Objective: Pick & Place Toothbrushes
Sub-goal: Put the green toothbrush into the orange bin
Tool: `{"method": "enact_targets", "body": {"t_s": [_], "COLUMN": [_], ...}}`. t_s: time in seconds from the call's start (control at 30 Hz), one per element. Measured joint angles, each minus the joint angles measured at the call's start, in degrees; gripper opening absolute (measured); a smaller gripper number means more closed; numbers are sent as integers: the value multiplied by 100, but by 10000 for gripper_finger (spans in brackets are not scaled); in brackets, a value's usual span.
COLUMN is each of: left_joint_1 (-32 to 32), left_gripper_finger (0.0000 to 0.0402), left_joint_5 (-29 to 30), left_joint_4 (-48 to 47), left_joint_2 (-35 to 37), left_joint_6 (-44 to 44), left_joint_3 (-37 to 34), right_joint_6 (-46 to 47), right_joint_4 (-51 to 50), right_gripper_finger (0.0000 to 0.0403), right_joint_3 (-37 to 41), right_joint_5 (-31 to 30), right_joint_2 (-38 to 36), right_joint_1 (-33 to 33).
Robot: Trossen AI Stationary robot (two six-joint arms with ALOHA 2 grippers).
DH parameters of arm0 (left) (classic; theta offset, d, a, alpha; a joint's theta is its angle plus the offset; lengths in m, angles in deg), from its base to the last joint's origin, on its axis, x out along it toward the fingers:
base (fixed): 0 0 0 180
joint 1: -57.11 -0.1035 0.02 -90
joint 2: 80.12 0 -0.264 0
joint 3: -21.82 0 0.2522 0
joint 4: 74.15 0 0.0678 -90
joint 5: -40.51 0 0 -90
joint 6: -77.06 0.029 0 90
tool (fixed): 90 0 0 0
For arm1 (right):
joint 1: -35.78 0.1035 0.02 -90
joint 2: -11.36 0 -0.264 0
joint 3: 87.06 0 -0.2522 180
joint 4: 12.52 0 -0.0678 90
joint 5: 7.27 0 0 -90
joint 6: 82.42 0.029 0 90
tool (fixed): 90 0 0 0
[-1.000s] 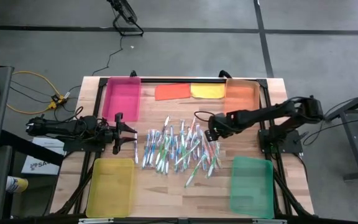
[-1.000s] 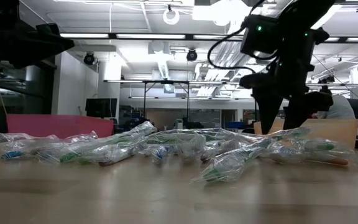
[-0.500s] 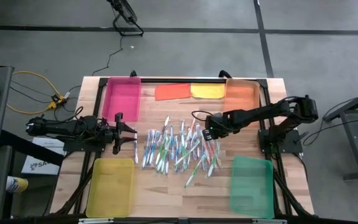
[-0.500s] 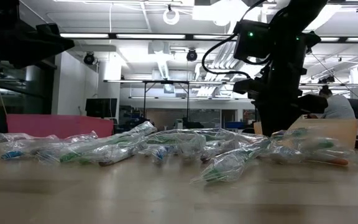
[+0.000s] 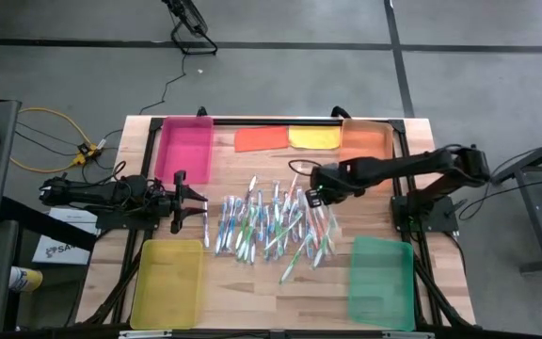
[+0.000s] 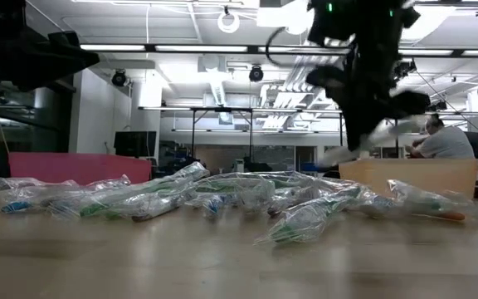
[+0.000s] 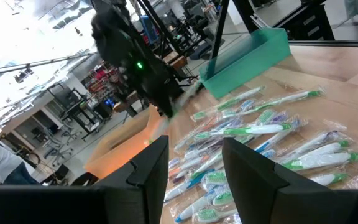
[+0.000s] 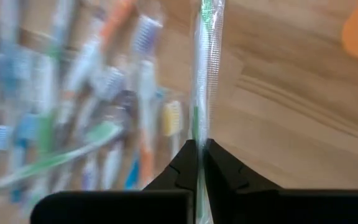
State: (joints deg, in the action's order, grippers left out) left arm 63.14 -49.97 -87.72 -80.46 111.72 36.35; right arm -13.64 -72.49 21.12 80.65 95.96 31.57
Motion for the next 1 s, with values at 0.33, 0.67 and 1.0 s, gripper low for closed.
{"method": "enact_targets", "body": {"t_s": [0.33, 0.67, 1.0], "left_joint_1": [1, -1, 1], "left_gripper_finger": [147, 147, 147], "left_joint_5": [-1, 0, -1], "left_joint_4": [0, 0, 0], "left_joint_2": [0, -2, 0], "left_joint_6": [1, 1, 0], "left_joint_3": [2, 0, 2], "right_joint_6": [-21, -1077, -2490], "right_joint_4": [-2020, -2290, -1014], "right_gripper_finger": [5, 5, 9], "right_joint_3": [-519, -509, 144], "right_joint_5": [-1013, -1819, -1894], "right_joint_2": [-996, -1344, -665], "right_joint_1": [-526, -2339, -3582]}}
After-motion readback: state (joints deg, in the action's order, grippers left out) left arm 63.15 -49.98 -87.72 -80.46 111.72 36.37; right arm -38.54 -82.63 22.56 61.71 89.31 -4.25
